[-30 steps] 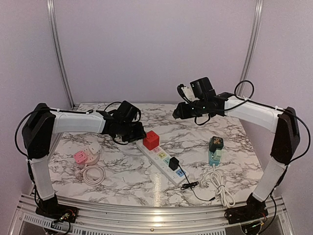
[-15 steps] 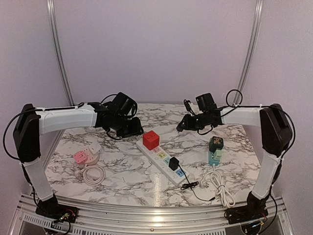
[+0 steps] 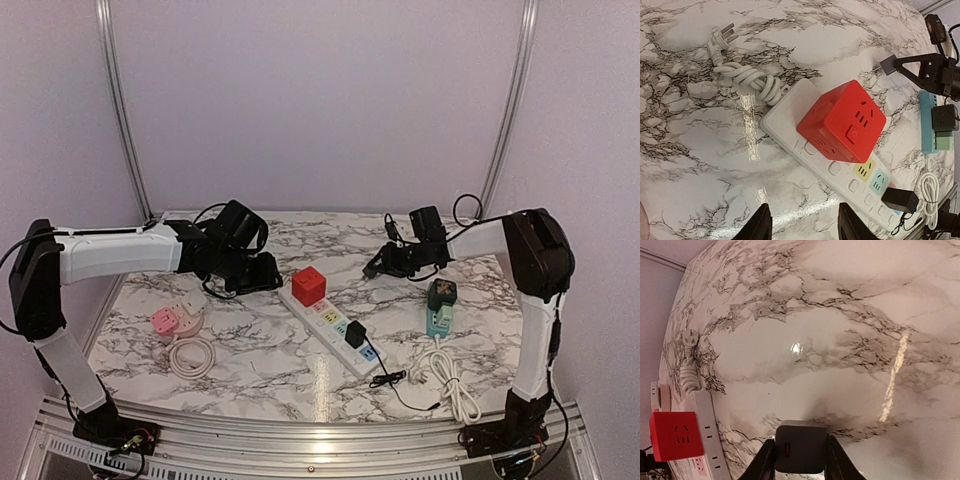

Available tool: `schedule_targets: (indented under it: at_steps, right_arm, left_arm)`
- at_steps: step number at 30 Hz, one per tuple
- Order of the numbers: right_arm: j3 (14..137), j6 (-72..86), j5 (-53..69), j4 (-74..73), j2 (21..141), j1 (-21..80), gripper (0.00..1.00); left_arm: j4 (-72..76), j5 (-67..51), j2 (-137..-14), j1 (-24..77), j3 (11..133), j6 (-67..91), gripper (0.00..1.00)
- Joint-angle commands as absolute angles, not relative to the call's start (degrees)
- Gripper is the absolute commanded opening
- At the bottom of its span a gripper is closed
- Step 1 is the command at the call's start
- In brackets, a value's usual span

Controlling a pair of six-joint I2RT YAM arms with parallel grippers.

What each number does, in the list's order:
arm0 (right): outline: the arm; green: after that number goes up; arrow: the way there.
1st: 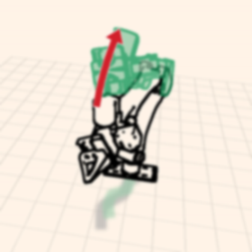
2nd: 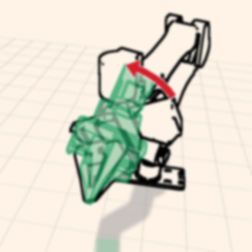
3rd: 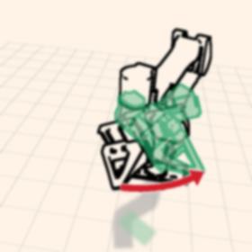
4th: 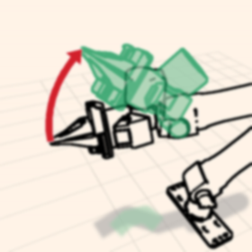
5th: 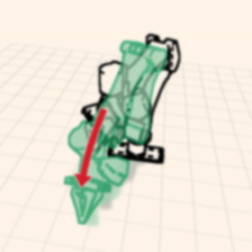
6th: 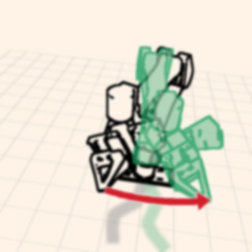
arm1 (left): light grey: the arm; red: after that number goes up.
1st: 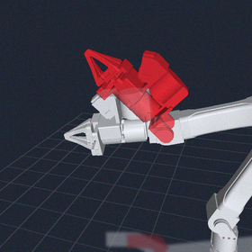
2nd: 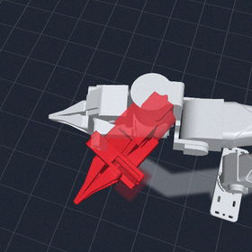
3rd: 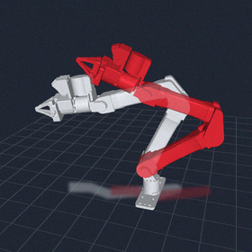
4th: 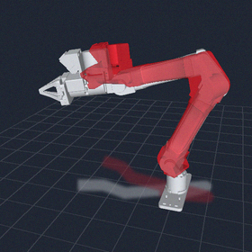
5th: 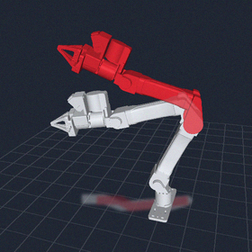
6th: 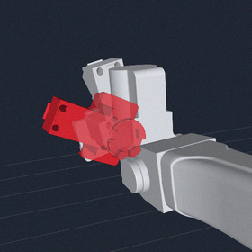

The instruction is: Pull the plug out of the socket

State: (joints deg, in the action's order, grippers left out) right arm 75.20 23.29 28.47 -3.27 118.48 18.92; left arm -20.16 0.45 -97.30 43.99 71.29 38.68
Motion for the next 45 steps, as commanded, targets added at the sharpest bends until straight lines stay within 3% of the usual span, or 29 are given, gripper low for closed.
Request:
schedule_targets:
  at_steps: [1,7,21,36,41,45]
  right_arm:
    - [77.42,23.81,32.13,-2.01,120.63,16.68,0.36]
    - [77.56,22.91,30.2,-4.06,120.49,16.17,0.47]
    - [77.87,17.35,13.35,-16.3,108.94,20.42,0.57]
    - [68.95,12.35,1.57,-29.59,91.97,39.01,0.56]
    - [64.49,12.72,0.73,-30.91,87.54,44.48,0.56]
    - [62.87,13.58,-1.82,-30.83,86.39,48.37,0.56]
  left_arm:
    - [-19.3,0.26,-96.04,44.54,70.82,39.37,0.47]
    - [-18.62,-1.15,-96.85,45.07,70.85,39.8,0.47]
    - [-14.25,-1.81,-96.59,45.97,68.12,40.89,0.49]
    - [-2.82,-7.15,-98.49,49.36,63.12,45.29,0.48]
    - [-0.55,-9.07,-101.36,50.16,64.44,47.11,0.43]
    - [1.86,-10.51,-104.79,50.8,66.79,48.48,0.34]
